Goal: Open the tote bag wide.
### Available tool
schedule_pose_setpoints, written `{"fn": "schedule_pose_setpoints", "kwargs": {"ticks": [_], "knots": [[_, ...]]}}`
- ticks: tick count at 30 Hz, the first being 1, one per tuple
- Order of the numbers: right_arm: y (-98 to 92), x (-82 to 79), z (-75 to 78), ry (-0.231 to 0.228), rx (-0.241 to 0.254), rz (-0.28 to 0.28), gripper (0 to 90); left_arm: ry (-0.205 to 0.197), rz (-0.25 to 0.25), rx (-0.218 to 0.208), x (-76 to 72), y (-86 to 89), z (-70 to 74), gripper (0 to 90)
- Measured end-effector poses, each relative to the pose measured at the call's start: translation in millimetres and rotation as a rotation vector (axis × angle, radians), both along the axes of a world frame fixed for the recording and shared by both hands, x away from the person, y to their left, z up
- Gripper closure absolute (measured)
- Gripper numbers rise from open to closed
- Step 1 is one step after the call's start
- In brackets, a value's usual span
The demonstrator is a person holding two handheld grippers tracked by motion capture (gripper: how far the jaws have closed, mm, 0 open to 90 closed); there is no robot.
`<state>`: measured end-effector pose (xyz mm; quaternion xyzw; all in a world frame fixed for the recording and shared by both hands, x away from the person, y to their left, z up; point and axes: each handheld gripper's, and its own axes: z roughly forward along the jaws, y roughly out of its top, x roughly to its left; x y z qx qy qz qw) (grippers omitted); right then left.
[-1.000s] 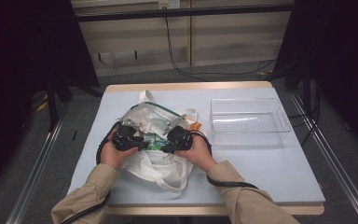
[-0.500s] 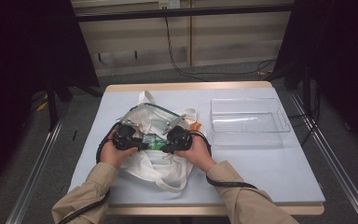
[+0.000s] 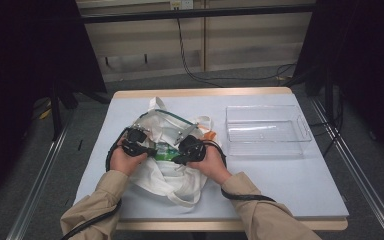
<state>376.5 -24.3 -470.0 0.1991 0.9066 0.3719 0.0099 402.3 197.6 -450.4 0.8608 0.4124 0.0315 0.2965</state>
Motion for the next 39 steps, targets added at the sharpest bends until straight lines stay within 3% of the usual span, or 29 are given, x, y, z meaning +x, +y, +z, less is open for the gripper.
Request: {"fn": "schedule_pose_setpoints", "kwargs": {"ticks": [7,12,14,16,18,24,27,30,36,37,39], "knots": [[0.3,-0.1,-2.7,0.005,-0.021,0.017,90.0,0.001,0.043,-0.083,4.4,4.0,21.9,90.0],[0.0,-0.4,-3.7,0.01,-0.017,0.011,90.0,0.001,0.046,-0.098,5.5,3.8,29.3,90.0],[0.2,-0.4,-3.7,0.008,-0.018,0.008,90.0,0.01,0.054,-0.123,5.4,3.2,33.2,90.0],[0.4,-0.4,-3.6,0.01,-0.015,0.004,90.0,0.013,0.052,-0.127,5.2,2.9,37.5,90.0],[-0.1,0.1,-3.6,0.006,-0.009,0.004,90.0,0.015,0.047,-0.104,4.9,3.0,37.5,90.0],[-6.8,-0.5,7.7,-0.011,0.025,-0.019,87.7,0.03,0.029,-0.112,-1.5,8.6,37.6,90.0],[-9.9,0.6,14.6,-0.024,-0.002,-0.029,80.8,0.034,0.041,-0.141,-5.3,14.2,42.8,90.0],[-11.8,-0.3,19.0,-0.032,0.016,-0.036,75.3,0.036,0.043,-0.17,-10.0,17.5,48.3,90.0],[-15.3,-6.0,26.9,-0.043,0.004,-0.045,66.1,0.024,0.064,-0.175,-10.0,27.7,52.7,90.0],[-17.3,-6.9,28.7,-0.047,0.007,-0.047,60.1,0.027,0.065,-0.168,-10.1,28.4,53.2,90.0],[-20.0,-6.7,31.7,-0.081,-0.019,-0.062,56.0,0.033,0.061,-0.169,-10.7,29.9,54.0,90.0]]}}
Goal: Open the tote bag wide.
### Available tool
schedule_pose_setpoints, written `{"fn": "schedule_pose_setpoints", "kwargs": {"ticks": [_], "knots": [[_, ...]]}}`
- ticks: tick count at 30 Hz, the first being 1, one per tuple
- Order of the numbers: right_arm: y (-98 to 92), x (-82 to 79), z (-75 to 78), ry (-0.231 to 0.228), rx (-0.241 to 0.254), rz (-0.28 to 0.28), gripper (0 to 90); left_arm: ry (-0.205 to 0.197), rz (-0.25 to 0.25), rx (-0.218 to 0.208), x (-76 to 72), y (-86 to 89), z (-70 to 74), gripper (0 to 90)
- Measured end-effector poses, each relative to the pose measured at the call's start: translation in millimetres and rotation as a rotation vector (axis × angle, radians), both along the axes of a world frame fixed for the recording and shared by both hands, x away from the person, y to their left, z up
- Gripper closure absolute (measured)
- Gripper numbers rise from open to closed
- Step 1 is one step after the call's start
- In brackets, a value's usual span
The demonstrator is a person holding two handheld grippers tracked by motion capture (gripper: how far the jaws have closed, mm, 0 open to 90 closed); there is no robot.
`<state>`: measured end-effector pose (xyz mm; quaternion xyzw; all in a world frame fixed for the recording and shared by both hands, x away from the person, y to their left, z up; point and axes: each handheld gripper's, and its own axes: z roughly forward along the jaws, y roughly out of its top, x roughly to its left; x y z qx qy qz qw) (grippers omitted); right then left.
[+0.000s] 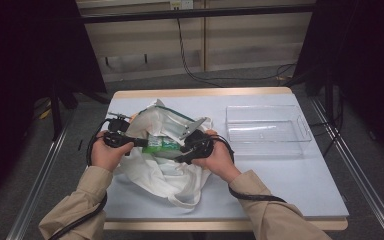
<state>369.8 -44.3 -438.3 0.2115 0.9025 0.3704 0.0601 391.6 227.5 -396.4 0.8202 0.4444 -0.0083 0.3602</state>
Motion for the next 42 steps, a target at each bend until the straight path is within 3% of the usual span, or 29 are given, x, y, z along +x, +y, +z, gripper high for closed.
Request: {"fn": "schedule_pose_setpoints", "kwargs": {"ticks": [3,6,10,14,16,20,23,26,28,29,31,34,37,40,42], "knots": [[-1.3,1.8,4.9,-0.028,0.003,-0.009,46.0,0.002,-0.003,-0.015,-1.8,0.3,3.5,90.0],[3.1,3.0,6.9,-0.045,-0.015,-0.009,42.1,0.006,-0.015,-0.025,-3.3,-1.4,6.2,90.0],[7.9,4.7,8.8,-0.077,-0.008,-0.016,39.1,0.0,-0.027,-0.053,-4.6,-4.4,10.7,90.0],[11.9,6.8,11.3,-0.103,-0.007,-0.017,39.8,-0.01,-0.06,-0.047,-7.5,-10.3,15.6,90.0],[15.5,7.4,13.0,-0.13,-0.024,-0.011,41.9,-0.021,-0.073,-0.039,-8.7,-12.9,18.1,90.0],[17.7,12.1,15.8,-0.169,-0.058,0.008,55.4,-0.039,-0.077,-0.039,-9.1,-12.4,20.2,90.0],[17.5,11.5,20.1,-0.204,-0.06,0.011,67.4,-0.078,-0.077,-0.071,-9.5,-10.6,19.6,90.0],[15.6,11.9,27.1,-0.196,-0.061,0.022,71.7,-0.115,-0.065,-0.115,-11.2,-8.7,20.6,86.8],[12.1,13.3,32.8,-0.192,-0.06,0.015,74.1,-0.163,-0.042,-0.118,-13.5,-7.0,22.0,72.9],[10.2,14.6,36.0,-0.185,-0.055,0.019,75.3,-0.168,-0.038,-0.133,-14.9,-5.7,22.6,67.8],[5.4,17.6,42.0,-0.16,-0.045,0.013,76.8,-0.187,-0.044,-0.152,-19.0,-4.8,23.5,66.4],[2.2,20.6,49.0,-0.13,-0.06,0.019,78.0,-0.228,-0.035,-0.153,-22.4,-3.8,22.7,52.2],[1.5,23.9,52.9,-0.098,-0.072,0.023,78.6,-0.248,-0.044,-0.156,-25.2,-3.6,21.4,50.0],[0.5,29.1,57.0,-0.056,-0.078,0.027,79.3,-0.276,-0.032,-0.158,-28.7,-2.3,20.8,35.5],[-1.8,34.1,60.0,-0.036,-0.082,0.027,80.3,-0.281,-0.044,-0.122,-31.2,-1.3,19.2,35.0]]}}
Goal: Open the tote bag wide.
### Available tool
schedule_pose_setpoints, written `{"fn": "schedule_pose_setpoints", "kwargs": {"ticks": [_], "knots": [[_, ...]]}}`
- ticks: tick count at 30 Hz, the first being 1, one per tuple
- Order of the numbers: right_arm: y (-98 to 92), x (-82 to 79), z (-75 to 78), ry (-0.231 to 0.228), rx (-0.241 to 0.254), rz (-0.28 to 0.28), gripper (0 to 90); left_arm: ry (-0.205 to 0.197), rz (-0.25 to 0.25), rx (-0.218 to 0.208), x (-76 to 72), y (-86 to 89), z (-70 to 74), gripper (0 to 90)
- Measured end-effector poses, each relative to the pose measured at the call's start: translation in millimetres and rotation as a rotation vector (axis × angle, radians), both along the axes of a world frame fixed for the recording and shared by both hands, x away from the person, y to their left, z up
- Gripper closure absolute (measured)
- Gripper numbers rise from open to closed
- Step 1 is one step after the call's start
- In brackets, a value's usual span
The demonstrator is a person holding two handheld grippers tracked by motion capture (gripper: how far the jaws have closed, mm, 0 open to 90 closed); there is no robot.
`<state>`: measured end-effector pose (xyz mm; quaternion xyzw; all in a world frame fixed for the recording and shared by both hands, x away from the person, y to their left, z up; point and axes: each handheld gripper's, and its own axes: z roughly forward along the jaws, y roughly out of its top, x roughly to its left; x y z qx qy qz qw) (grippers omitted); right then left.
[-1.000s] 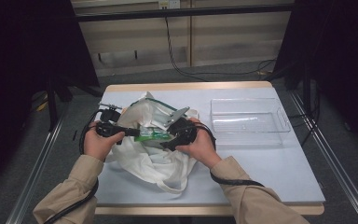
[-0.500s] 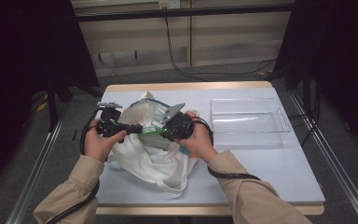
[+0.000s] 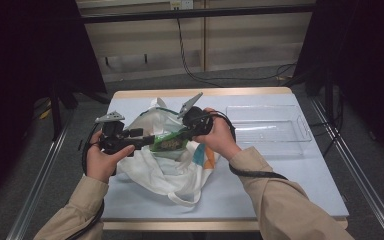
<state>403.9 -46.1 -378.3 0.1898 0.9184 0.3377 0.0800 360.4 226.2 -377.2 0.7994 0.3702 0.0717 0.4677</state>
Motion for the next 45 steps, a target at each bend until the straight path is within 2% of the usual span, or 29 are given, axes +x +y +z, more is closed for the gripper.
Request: {"fn": "schedule_pose_setpoints", "kwargs": {"ticks": [3,4,5,7,11,12,13,18,21,24,28,29,35,41,45], "knots": [[-6.9,7.6,7.0,0.068,0.04,-0.026,81.0,0.002,-0.018,0.034,-4.0,-2.8,-7.6,31.3],[-7.7,8.6,8.9,0.078,0.043,-0.031,81.0,0.002,-0.018,0.034,-4.0,-2.8,-7.6,31.1],[-7.7,8.6,8.9,0.078,0.043,-0.031,81.0,0.005,-0.031,0.054,-6.4,-6.5,-13.4,31.1],[-8.1,9.0,17.9,0.111,0.035,-0.047,81.1,0.012,-0.034,0.061,-8.9,-11.6,-22.2,28.9],[-9.3,6.6,29.8,0.137,0.024,-0.061,81.2,0.012,-0.049,0.096,-12.4,-23.0,-33.3,24.6],[-9.3,6.6,29.8,0.137,0.024,-0.061,81.2,0.012,-0.049,0.096,-12.4,-23.0,-33.3,23.2],[-10.5,6.3,36.0,0.147,0.0,-0.057,81.2,0.016,-0.059,0.098,-13.0,-27.4,-36.8,22.0],[-14.3,6.7,49.0,0.185,-0.019,-0.044,81.4,0.014,-0.065,0.114,-14.2,-33.6,-44.5,17.5],[-16.9,5.8,58.6,0.192,-0.029,-0.04,81.5,0.024,-0.07,0.119,-11.6,-37.7,-48.4,15.6],[-22.7,5.9,70.7,0.17,-0.054,-0.045,81.5,0.027,-0.056,0.114,-11.7,-39.0,-52.2,13.8],[-30.7,6.3,82.1,0.185,-0.058,-0.056,81.5,0.036,-0.067,0.118,-13.0,-36.8,-56.3,12.6],[-37.5,5.6,90.0,0.177,-0.06,-0.054,81.4,0.04,-0.06,0.114,-13.6,-34.5,-56.9,12.3],[-60.0,5.7,107.2,0.183,-0.056,-0.057,81.4,0.035,-0.042,0.107,-13.3,-29.8,-55.3,11.1],[-79.4,7.4,116.9,0.179,-0.055,-0.059,81.4,0.037,-0.042,0.113,-14.3,-27.2,-55.4,11.1],[-97.5,7.2,123.5,0.169,-0.054,-0.08,81.4,0.042,-0.032,0.104,-13.8,-26.3,-55.5,11.1]]}}
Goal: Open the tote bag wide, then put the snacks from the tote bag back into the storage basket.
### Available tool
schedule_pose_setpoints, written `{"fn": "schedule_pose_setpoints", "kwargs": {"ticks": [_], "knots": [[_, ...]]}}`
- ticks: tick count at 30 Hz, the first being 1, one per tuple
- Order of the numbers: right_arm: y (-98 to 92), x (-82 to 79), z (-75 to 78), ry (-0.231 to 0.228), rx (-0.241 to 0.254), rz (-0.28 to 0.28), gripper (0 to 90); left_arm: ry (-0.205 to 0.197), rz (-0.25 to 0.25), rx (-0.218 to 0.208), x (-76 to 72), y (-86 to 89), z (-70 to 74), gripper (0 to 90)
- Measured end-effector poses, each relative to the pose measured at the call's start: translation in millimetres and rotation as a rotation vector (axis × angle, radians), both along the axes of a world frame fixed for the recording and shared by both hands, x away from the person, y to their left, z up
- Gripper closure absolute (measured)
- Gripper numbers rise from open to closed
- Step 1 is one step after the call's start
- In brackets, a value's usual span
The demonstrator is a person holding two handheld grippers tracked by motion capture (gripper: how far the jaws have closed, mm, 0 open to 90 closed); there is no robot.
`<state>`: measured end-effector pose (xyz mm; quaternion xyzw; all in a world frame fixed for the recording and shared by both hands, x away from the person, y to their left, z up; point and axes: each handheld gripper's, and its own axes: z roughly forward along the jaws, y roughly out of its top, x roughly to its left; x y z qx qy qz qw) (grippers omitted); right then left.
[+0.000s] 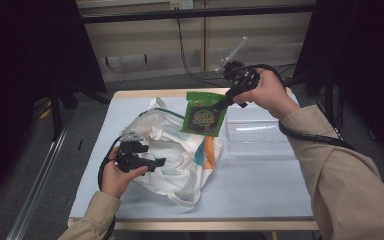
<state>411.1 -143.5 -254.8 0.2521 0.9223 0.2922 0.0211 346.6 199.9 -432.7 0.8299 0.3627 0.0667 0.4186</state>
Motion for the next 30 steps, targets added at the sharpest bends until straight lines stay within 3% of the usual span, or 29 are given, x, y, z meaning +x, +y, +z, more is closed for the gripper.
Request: {"fn": "schedule_pose_setpoints", "kwargs": {"ticks": [6,7,14,18,22,30], "knots": [[-29.4,-0.2,10.0,-0.009,0.013,-0.048,81.4,0.002,-0.004,-0.003,1.2,-2.3,-1.4,11.1],[-43.7,-1.6,15.8,-0.019,0.007,-0.075,81.4,0.003,-0.003,-0.003,1.8,-3.1,-1.2,11.1],[-83.4,-2.3,20.6,-0.033,-0.026,-0.139,81.2,0.004,-0.009,0.0,3.3,-5.6,-2.4,10.7],[-100.0,-0.1,13.2,-0.03,-0.044,-0.15,81.2,0.011,-0.017,-0.013,3.4,-6.9,-3.1,9.6],[-119.7,4.4,-4.5,-0.013,-0.074,-0.145,81.1,0.019,-0.011,-0.013,3.3,-6.0,-4.7,9.5],[-133.4,11.5,-33.9,0.009,-0.122,-0.108,80.7,0.009,-0.012,-0.019,3.0,-3.6,-2.3,9.5]]}}
